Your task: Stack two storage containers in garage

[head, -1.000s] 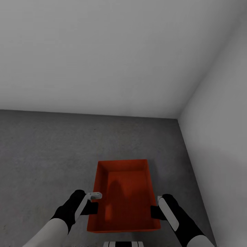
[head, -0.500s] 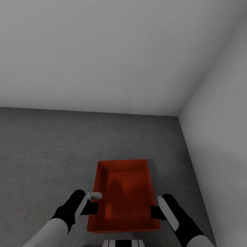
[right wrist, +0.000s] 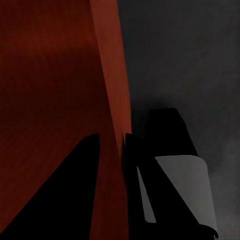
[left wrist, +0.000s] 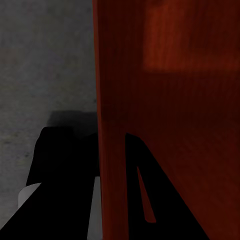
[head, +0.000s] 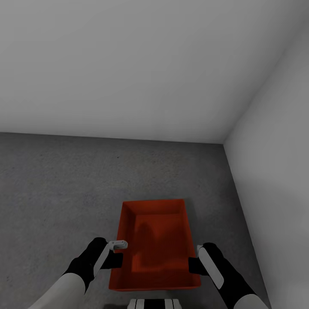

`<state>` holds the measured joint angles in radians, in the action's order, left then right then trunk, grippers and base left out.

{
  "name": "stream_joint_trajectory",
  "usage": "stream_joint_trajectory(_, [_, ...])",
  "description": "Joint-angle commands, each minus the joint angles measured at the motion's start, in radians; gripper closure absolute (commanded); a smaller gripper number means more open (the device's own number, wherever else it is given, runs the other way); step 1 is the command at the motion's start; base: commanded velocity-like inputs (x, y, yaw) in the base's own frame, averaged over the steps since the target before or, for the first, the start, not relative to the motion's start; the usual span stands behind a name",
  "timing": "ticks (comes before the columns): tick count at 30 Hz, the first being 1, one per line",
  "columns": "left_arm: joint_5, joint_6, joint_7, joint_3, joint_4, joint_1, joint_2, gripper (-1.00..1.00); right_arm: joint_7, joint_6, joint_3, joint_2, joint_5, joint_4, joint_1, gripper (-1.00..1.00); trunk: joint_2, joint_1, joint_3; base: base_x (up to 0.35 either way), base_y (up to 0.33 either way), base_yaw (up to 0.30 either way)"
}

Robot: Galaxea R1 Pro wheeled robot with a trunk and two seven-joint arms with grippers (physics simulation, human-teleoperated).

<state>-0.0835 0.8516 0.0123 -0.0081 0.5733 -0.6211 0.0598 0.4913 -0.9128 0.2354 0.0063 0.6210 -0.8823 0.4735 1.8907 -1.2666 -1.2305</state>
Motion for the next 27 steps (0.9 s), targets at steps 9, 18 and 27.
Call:
stream_joint_trajectory(9, [-0.013, 0.004, -0.005, 0.001, 0.002, 0.0, 0.0, 1.0, 0.007, 0.005, -0.001, 0.0, 0.025, -0.002, 0.0, 1.0, -0.021, 0.012, 0.009, 0.0, 0.0, 0.0])
stream_joint_trajectory(18, [-0.013, 0.004, -0.005, 0.0, 0.002, 0.0, 0.0, 1.0, 0.007, 0.005, -0.001, 0.0, 0.025, -0.001, 0.0, 1.0, -0.028, 0.015, 0.005, 0.0, 0.0, 0.0])
stream_joint_trajectory(27, [-0.013, 0.004, -0.005, 0.001, 0.002, 0.0, 0.0, 1.0, 0.007, 0.005, -0.001, 0.0, 0.025, -0.001, 0.0, 1.0, -0.028, 0.015, -0.009, 0.0, 0.0, 0.0])
